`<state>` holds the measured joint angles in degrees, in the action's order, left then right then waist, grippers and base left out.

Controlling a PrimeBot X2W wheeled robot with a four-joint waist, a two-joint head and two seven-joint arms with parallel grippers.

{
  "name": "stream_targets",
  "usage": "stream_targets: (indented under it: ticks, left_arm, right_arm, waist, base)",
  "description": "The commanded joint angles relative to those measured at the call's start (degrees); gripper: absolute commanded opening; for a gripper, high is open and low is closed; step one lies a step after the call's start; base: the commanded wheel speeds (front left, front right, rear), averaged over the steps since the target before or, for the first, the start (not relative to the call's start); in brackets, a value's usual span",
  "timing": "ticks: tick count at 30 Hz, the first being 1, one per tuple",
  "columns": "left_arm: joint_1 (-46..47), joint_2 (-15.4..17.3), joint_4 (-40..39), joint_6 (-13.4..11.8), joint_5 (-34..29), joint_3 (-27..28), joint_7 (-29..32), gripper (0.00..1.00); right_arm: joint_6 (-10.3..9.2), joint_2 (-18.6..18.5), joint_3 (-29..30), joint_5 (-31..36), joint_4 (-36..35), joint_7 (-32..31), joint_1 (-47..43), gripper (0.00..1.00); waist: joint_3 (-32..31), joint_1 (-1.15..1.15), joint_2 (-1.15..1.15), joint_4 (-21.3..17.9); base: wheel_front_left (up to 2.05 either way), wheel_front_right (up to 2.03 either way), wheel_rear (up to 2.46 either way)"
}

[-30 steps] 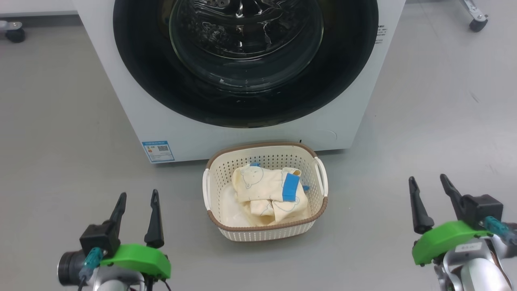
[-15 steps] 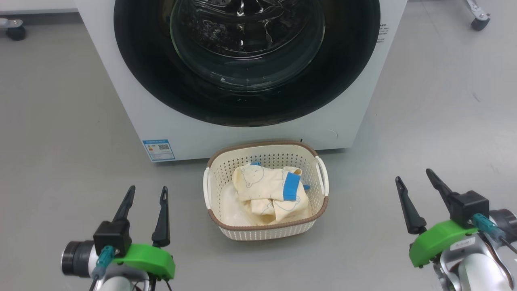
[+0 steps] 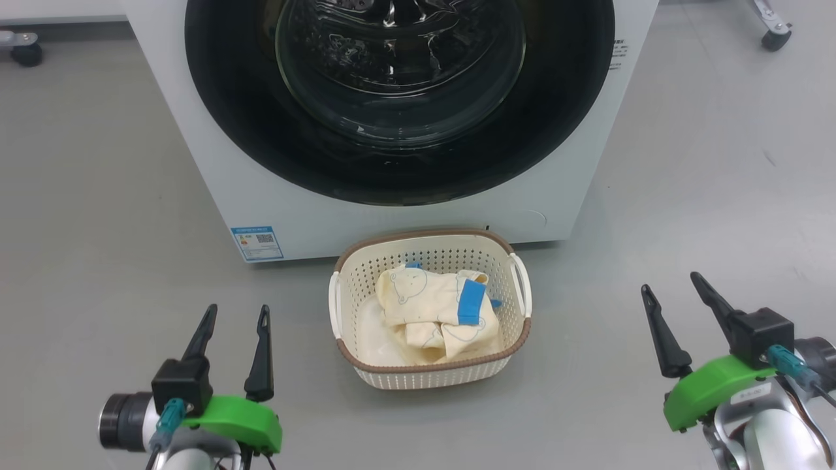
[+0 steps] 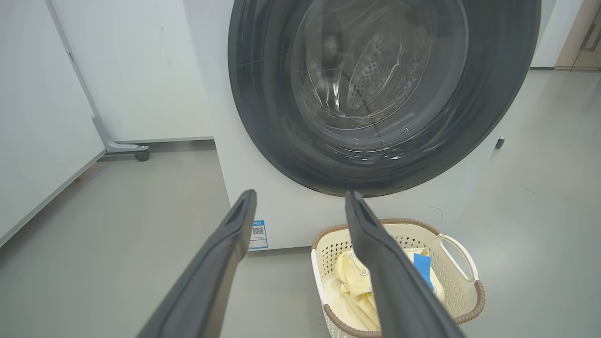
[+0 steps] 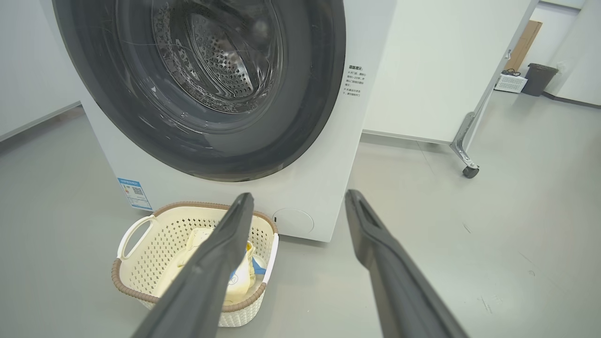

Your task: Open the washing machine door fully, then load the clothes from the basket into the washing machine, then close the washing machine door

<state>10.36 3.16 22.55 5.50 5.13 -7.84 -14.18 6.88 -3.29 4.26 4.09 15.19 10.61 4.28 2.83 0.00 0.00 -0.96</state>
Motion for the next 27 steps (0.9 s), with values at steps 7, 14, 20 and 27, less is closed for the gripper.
stream_targets:
  ticks: [7, 14, 20, 27]
  left_arm:
    - [3.1, 1.0, -0.9, -0.2, -0.5, 1.8, -0.8, 1.00]
    - [3.2, 1.2, -0.6, -0.1, -0.7, 1.5, -0.8, 1.00]
    - [3.4, 1.2, -0.8, -0.2, -0.7, 1.5, -0.8, 1.00]
    - [3.4, 1.2, -0.9, -0.3, -0.7, 1.5, -0.8, 1.00]
  right_arm:
    - [0.61, -0.6, -1.0, -0.4, -1.8, 0.4, 2.8, 1.00]
    - [0.61, -0.6, -1.1, -0.7, -1.9, 0.4, 2.7, 1.00]
    - [0.61, -0.7, -1.1, -0.7, -2.0, 0.4, 2.8, 1.00]
    - [0.61, -0.7, -1.1, -0.8, -2.0, 0.5, 3.0, 1.00]
  waist:
    - [-0.3, 0.00, 0.00, -0.1]
    - [-0.2, 0.00, 0.00, -0.2]
    - [0.1, 0.00, 0.00, -0.2]
    - [0.2, 0.00, 0.00, -0.4]
  base:
    - [0.02, 0.02, -0.03]
    - [0.42, 0.42, -0.83]
    - [0.93, 0.93, -1.86]
    - [1.22, 1.22, -2.45]
